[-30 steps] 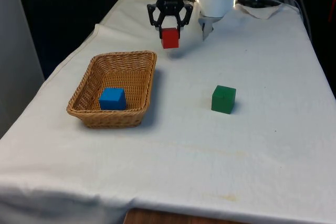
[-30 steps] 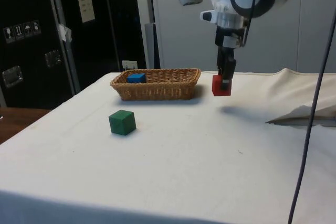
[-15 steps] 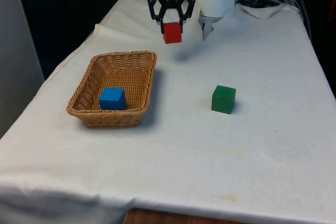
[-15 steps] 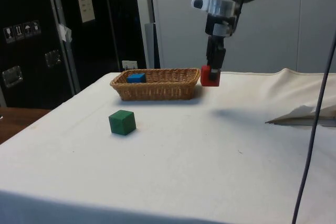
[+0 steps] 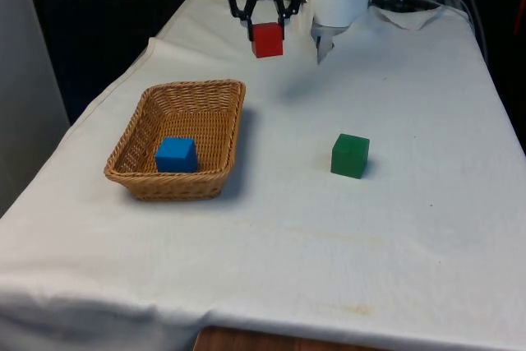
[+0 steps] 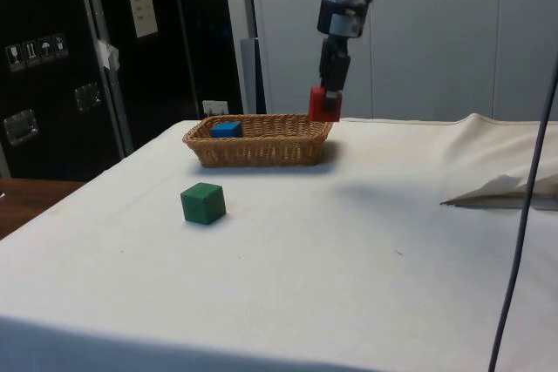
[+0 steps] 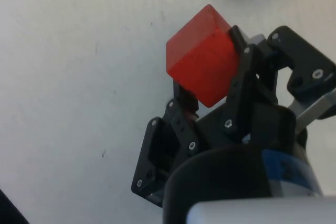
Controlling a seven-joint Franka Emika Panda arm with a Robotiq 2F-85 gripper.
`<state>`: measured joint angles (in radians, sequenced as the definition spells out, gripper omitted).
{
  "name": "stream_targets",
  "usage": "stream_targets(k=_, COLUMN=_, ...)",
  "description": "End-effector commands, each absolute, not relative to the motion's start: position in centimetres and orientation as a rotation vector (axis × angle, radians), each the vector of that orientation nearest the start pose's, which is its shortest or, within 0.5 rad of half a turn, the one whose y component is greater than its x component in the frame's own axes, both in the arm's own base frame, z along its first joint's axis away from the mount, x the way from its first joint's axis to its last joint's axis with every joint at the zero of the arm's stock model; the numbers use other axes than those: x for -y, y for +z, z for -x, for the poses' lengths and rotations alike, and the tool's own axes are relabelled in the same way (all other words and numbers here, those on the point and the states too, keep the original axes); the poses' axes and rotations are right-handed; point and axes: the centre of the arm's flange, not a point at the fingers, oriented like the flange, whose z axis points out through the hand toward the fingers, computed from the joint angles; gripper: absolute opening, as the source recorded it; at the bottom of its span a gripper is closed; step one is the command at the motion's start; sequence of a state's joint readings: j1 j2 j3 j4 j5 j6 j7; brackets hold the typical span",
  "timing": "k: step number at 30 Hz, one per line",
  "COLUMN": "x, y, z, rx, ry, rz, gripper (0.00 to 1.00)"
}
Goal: Pick up exactly two blocks and place them into the basket.
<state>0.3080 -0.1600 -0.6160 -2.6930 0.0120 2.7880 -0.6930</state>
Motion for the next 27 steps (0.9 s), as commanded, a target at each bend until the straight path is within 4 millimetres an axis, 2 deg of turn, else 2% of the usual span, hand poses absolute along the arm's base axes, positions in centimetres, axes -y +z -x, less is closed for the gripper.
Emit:
stream_targets(k=1, x=12.2, y=29.8, z=-41.6, rx=0.576, ry=-0.383, rz=3.081, gripper=0.03)
stream_targets(k=4, x=11.7, y=29.9, z=-42.3, rx=0.587, ry=-0.378, rz=3.086, gripper=0.03)
stream_targets(k=5, x=12.2, y=29.9, z=-41.9, rx=0.589, ry=-0.378, rz=3.088, gripper=0.03)
stream_targets(k=8, x=11.0, y=29.9, z=-43.4, rx=0.603, ry=-0.371, rz=3.096, gripper=0.03)
stream_targets(k=16, x=11.0, y=29.7, z=-45.8, rx=0.612, ry=-0.357, rz=3.125, gripper=0.03)
stream_targets(k=22, x=12.1, y=29.8, z=-47.6, rx=0.603, ry=-0.351, rz=3.15, gripper=0.03)
stream_targets(k=27, x=12.9, y=29.8, z=-48.0, rx=0.587, ry=-0.349, rz=3.163, gripper=0.03)
